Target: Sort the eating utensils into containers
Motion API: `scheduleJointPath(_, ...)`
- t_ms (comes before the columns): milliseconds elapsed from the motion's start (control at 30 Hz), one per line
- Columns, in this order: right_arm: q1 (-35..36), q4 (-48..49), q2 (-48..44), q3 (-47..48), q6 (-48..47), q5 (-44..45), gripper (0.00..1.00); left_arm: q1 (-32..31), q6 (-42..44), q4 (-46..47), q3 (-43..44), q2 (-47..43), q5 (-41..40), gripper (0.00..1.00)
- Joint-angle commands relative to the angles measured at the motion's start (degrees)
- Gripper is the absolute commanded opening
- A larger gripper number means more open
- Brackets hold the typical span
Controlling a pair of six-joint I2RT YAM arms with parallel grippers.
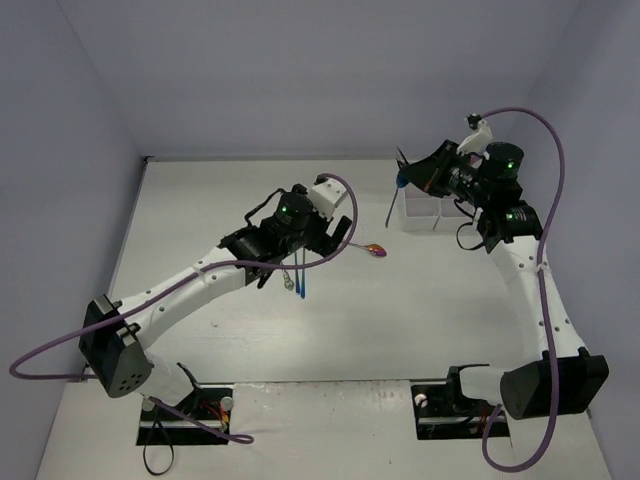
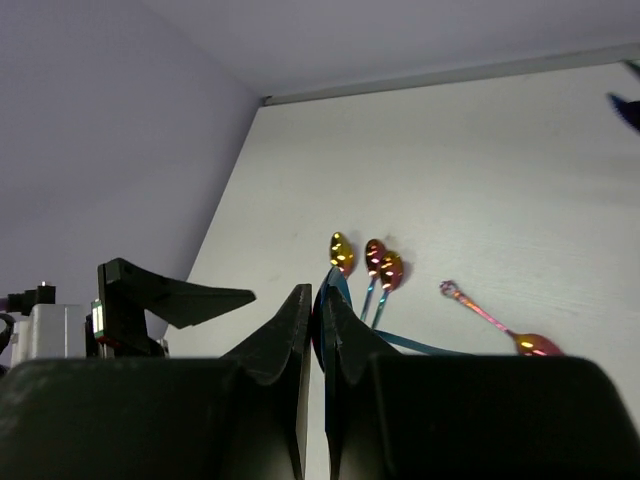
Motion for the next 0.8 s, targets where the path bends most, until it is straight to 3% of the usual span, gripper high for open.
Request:
scheduleJointPath(0,-4.3,4.5,2.6,5.7,-4.8,0.8,0.0,6.5,-5.6,-5.2,-2.0,-2.6,-2.7,0.83)
scheduleJointPath(233,-10.4,9.9,9.4,9.5,-3.6,1.8,0.0,16.9,-4.8,-6.4,-10.5,-8.7,1.3,0.83)
scheduleJointPath(433,-14.6,22.0,14.2,7.1,3.6,-1.1,0.0,19.7,-4.3,-2.1,-15.8,-9.5,1.6,0.83)
scheduleJointPath(567,-16.6,31.5,18.4,5.7,8.7,-2.9,0.0,20.0,-4.0,-2.3,-14.5,-8.0,2.3,0.83)
scheduleJointPath(767,-16.7,34.3,23.8,7.8,10.0,-3.1,0.0,21.4,-4.3,-1.8,-13.9,-6.8,3.3,0.83)
